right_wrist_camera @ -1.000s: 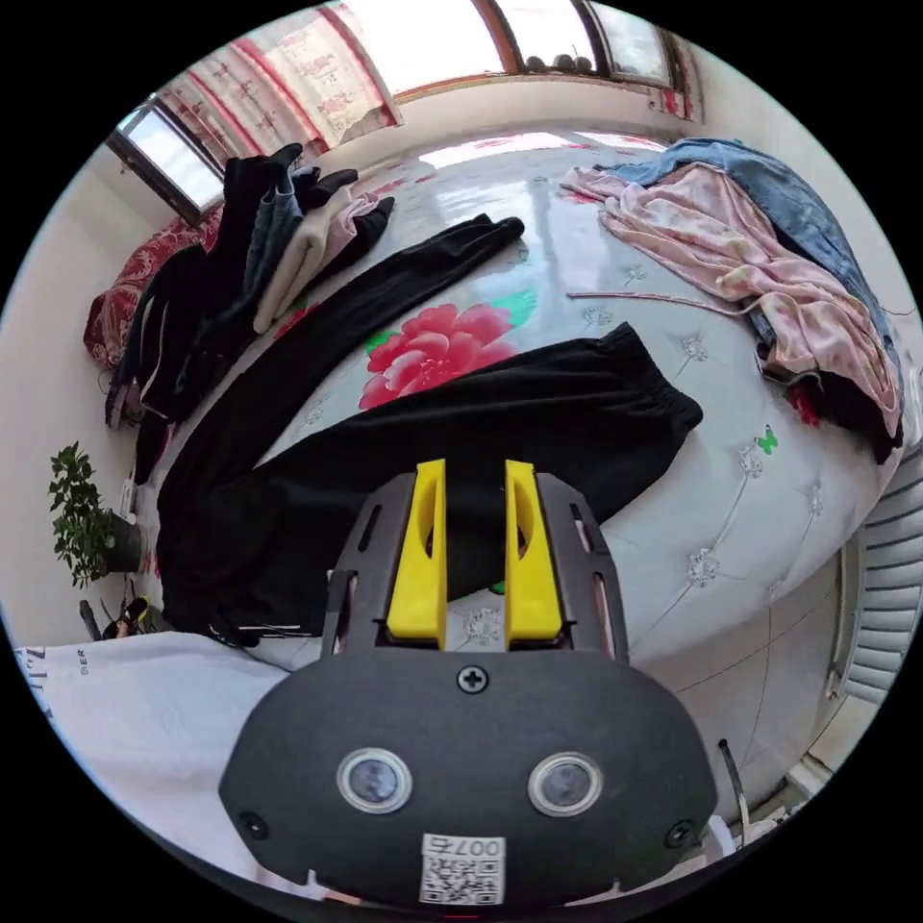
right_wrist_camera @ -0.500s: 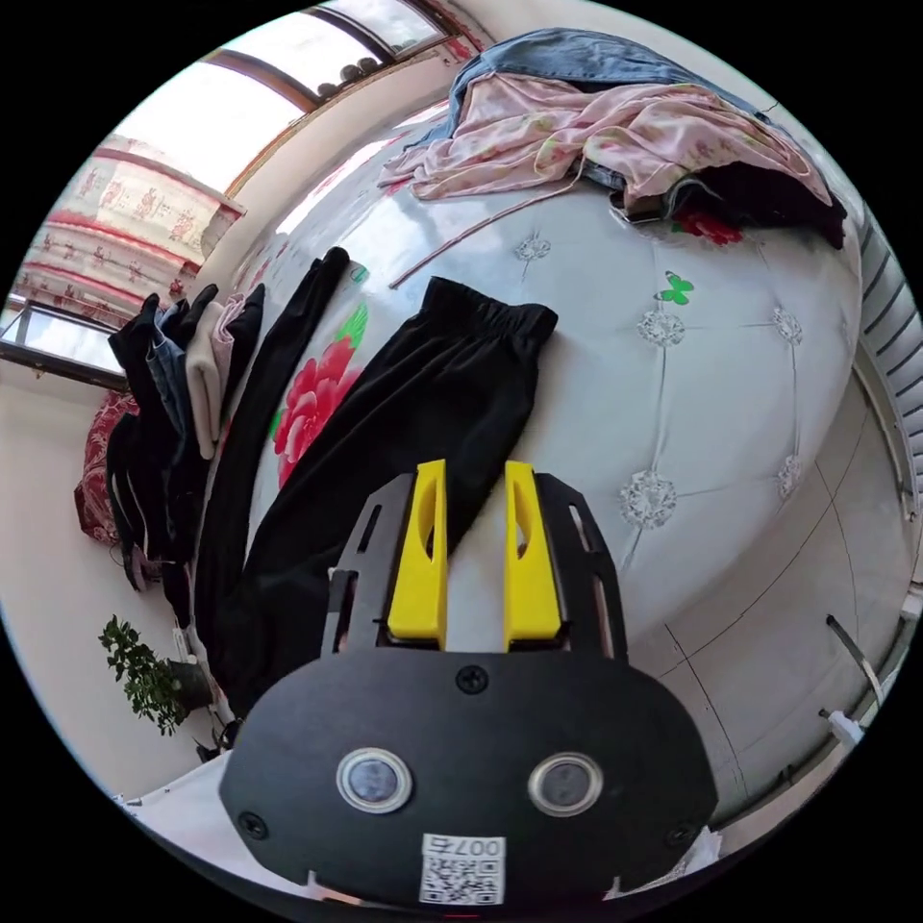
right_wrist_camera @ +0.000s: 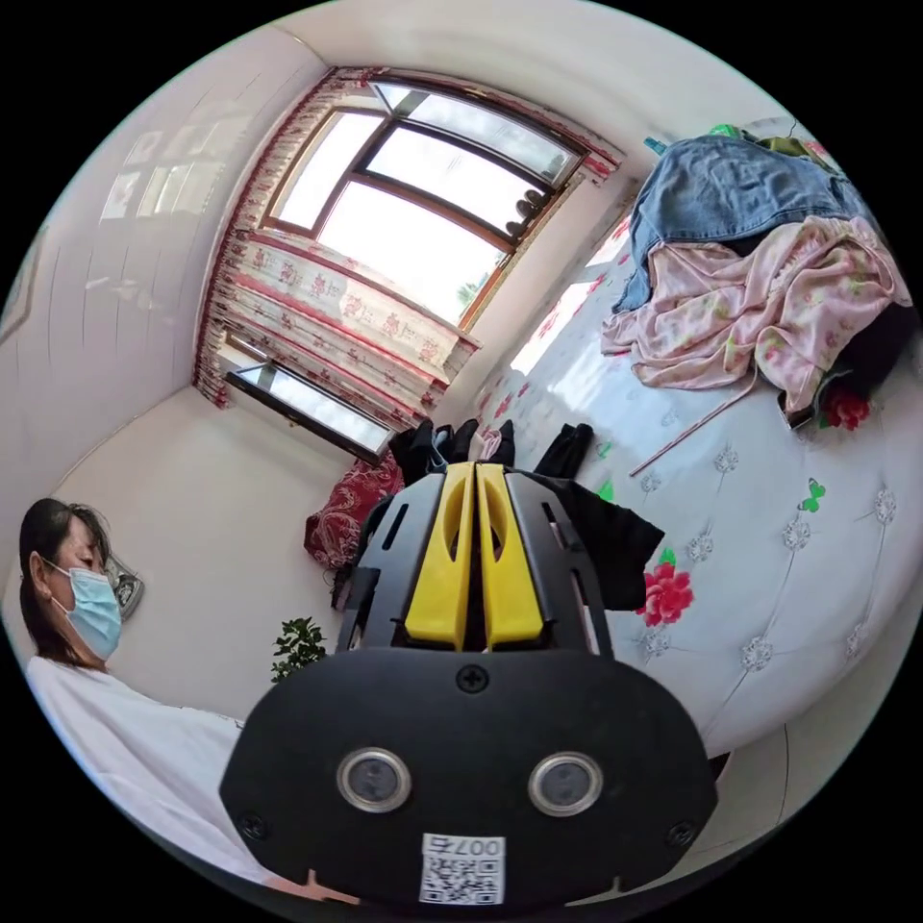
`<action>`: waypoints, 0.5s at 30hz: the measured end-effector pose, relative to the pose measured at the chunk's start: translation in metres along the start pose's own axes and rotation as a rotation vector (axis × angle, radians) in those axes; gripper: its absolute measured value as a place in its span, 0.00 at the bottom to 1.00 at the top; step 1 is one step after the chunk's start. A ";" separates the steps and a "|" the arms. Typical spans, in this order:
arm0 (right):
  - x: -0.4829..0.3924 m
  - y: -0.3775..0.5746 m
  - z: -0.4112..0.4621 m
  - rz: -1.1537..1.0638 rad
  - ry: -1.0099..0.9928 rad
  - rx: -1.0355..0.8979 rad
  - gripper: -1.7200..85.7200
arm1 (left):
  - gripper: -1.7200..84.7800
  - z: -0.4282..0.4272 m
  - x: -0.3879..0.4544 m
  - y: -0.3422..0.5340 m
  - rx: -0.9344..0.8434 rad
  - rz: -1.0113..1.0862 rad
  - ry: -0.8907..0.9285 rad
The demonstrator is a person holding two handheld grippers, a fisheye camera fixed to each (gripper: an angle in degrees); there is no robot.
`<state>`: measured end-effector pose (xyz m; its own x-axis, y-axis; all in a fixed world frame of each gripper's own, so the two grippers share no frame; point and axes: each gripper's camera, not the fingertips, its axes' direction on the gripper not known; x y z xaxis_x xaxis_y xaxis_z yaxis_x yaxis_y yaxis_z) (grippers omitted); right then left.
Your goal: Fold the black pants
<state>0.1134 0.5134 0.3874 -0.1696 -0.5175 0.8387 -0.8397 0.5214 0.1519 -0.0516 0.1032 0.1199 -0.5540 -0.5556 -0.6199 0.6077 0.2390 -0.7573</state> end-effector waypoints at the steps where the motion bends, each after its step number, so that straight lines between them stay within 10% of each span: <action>1: 0.001 0.003 -0.003 0.022 0.019 -0.005 0.02 | 0.01 -0.002 -0.007 0.003 0.004 -0.036 0.008; 15: -0.053 -0.045 0.133 -0.025 0.206 -0.069 0.02 | 0.01 0.094 -0.004 -0.106 -0.001 -0.101 -0.059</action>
<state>0.0922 0.4273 0.2666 -0.0348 -0.3850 0.9223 -0.8040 0.5589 0.2029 -0.0601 0.0049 0.2222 -0.5780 -0.6225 -0.5276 0.5500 0.1804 -0.8154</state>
